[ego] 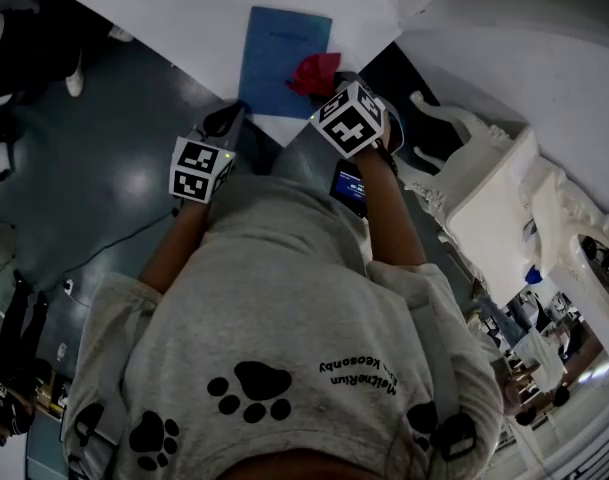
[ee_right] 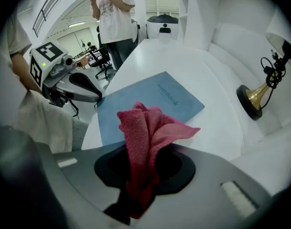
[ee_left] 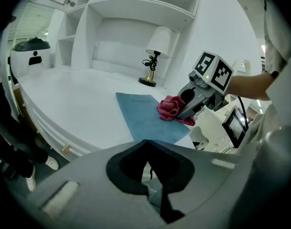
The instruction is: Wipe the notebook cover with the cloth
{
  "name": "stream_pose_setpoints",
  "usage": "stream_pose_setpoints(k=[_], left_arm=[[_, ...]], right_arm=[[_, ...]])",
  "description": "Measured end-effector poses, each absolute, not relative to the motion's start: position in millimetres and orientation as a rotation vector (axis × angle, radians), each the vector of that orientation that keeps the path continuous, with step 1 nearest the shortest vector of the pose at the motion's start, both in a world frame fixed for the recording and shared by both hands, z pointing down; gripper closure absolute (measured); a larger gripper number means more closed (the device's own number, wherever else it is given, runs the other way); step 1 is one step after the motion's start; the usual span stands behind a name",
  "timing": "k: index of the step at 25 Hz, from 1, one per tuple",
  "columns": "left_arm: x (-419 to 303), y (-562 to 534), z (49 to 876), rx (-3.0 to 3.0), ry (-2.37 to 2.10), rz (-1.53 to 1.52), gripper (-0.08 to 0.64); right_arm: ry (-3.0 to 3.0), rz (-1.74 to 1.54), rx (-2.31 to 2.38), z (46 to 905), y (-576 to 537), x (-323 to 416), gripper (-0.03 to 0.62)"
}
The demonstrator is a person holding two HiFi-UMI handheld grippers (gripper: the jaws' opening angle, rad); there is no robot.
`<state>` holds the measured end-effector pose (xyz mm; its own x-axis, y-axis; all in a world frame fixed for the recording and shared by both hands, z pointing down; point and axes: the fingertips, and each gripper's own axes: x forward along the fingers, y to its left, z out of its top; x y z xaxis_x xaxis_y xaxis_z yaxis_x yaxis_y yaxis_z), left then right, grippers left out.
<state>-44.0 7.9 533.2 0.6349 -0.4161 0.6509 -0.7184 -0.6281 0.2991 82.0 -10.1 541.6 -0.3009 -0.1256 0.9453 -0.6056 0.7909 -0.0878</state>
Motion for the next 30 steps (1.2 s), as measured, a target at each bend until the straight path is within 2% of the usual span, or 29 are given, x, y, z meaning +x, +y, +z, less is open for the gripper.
stream_pose_setpoints(k=[8,12,21,30], left_arm=[[-43,10,535,2.299,-0.864,0.731,0.563],[-40,11,535,2.304,-0.854,0.728,0.563],[-44,13,534,2.306,-0.841,0.717,0.563],[-47,20,536,2.284,-0.851,0.715,0.563]], right_arm=[[-1.719,0.569,0.628,553,8,135,0.497],[-1.743,0.567,0.678,541,6,138,0.495],[-1.940,0.471,0.714,494,-18,79,0.495],[-2.067,0.357,0.430,497,2,-13,0.495]])
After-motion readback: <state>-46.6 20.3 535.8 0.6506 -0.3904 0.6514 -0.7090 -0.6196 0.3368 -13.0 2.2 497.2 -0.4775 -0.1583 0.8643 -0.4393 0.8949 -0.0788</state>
